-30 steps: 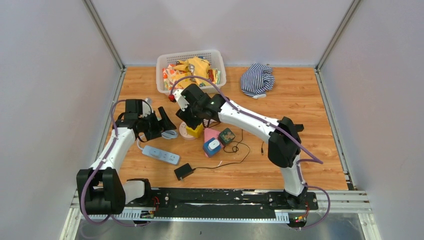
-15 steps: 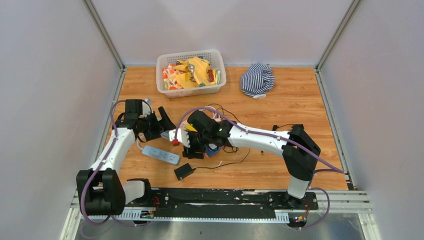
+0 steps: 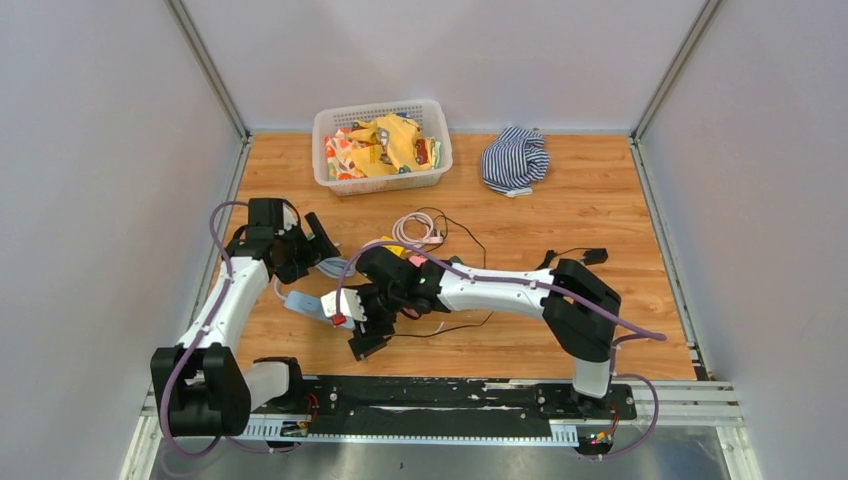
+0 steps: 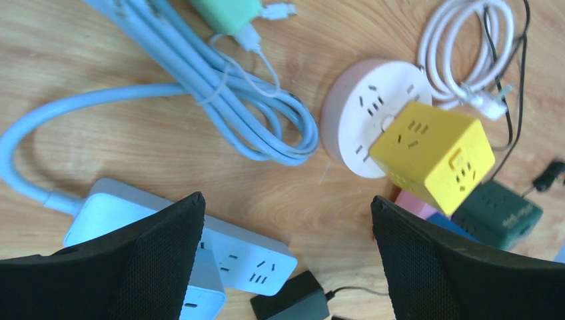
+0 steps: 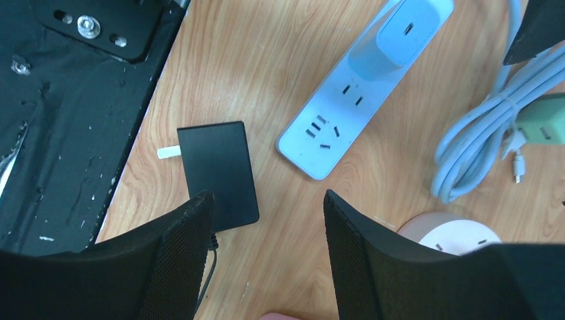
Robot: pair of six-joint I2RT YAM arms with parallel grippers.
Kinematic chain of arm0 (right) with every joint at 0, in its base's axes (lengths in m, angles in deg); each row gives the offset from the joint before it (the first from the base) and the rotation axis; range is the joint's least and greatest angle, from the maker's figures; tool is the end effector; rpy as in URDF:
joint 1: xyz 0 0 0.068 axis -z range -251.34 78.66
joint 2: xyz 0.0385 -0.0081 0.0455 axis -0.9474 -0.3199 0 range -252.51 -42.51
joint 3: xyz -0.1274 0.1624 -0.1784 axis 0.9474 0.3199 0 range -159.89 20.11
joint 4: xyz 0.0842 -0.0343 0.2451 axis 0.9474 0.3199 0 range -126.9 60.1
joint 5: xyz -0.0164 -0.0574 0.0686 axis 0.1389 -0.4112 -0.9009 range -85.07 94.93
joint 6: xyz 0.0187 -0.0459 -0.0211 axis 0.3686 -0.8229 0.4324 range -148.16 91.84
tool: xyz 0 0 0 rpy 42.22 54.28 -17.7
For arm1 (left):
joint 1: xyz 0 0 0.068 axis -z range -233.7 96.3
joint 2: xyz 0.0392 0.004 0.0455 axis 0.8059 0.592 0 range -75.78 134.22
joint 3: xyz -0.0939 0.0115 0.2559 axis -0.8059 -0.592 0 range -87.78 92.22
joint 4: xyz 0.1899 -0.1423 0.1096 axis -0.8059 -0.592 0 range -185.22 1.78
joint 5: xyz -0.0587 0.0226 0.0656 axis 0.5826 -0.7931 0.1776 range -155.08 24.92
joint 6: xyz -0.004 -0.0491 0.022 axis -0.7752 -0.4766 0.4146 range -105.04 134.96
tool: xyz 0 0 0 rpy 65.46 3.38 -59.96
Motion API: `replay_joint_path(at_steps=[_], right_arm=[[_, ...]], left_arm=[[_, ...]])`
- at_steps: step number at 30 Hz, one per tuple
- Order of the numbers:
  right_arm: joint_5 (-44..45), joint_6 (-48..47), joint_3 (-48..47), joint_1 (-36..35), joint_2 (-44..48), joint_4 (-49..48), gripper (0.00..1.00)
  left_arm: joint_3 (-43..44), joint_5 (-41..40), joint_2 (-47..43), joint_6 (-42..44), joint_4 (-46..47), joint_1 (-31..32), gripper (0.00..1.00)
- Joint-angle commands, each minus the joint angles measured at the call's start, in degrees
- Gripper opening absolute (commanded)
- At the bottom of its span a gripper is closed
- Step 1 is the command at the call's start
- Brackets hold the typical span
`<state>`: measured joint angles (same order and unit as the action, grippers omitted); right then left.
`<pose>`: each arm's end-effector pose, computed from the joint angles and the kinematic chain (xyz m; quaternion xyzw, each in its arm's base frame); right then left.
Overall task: Insert the plug
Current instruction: Pick up the plug from the center of the board.
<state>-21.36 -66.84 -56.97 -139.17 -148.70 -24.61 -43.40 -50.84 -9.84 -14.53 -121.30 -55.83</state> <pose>0.1425 0.3914 0.2302 -0.7671 0.4560 0.3014 0.3358 0.2251 -0.0004 0.2318 -0.2214 0.9199 -0.1861 0.2650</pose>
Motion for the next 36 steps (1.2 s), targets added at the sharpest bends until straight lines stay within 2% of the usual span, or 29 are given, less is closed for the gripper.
replay_joint_path(at_steps=[1,5,15,22,32,36], right_arm=[[1.25,-0.32,2.13,-2.24,4.17,-4.38,0.63],[2.79,2.61,8.38,-2.78,10.04,-10.53,0.62],[9.55,5.95,23.73,-3.18,24.31,-23.56,0.61],[10.64,6.48,29.22,-3.27,30.36,-29.40,0.61],[11.03,5.48,31.01,-3.27,32.25,-29.34,0.61],[10.93,5.37,31.16,-3.27,32.28,-29.43,0.61]], left_arm=[[2.92,-9.90,-1.13,-7.02,-0.19,-0.25,0.93],[5.35,-15.87,-0.25,-12.39,0.51,-0.24,0.88],[4.43,-18.89,7.70,-21.04,11.89,-0.24,0.62],[7.47,-19.54,15.76,-21.59,12.60,-0.07,0.59],[8.59,-17.70,25.09,-21.83,16.20,-0.08,0.59],[10.78,-15.13,28.98,-20.18,15.61,-0.07,0.50]])
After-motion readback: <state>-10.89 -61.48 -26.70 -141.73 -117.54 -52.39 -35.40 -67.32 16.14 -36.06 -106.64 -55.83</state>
